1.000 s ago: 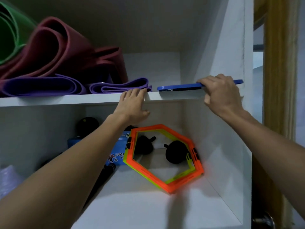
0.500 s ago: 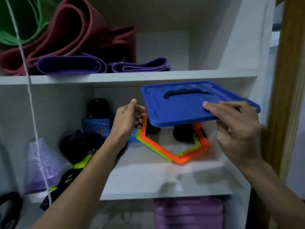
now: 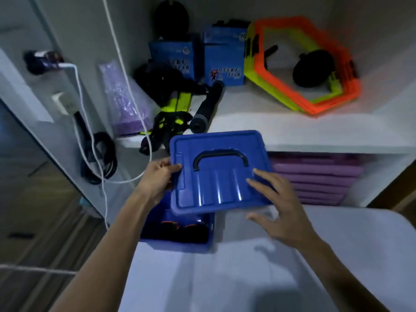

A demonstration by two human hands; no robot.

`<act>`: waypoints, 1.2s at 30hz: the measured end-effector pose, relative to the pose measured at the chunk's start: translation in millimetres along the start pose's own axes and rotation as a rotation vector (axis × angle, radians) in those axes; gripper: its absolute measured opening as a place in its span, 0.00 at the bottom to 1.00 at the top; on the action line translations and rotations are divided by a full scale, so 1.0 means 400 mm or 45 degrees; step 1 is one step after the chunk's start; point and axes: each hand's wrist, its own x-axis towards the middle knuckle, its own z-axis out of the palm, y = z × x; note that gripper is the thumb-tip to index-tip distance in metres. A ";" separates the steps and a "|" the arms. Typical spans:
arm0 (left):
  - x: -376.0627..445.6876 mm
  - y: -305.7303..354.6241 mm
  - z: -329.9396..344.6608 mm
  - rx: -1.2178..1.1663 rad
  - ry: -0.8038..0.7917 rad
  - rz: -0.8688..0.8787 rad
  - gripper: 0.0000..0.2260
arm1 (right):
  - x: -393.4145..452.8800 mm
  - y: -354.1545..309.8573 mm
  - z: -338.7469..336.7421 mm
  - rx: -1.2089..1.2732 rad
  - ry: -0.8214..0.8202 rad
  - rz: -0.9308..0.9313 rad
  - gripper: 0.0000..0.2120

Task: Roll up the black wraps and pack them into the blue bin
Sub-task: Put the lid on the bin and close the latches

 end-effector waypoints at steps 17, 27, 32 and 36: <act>0.136 -0.418 -0.290 0.914 0.314 -0.140 0.10 | 0.026 -0.032 0.547 0.099 -0.277 1.094 0.09; 0.173 -0.482 -0.258 1.198 0.357 0.064 0.08 | 0.029 -0.002 0.562 -0.110 -0.317 0.986 0.12; 0.145 -0.492 -0.187 1.308 0.448 0.320 0.18 | 0.018 0.004 0.572 -0.081 -0.320 1.013 0.11; 0.118 -0.524 -0.089 1.418 -0.105 0.513 0.24 | 0.006 0.016 0.578 0.046 -0.226 1.176 0.19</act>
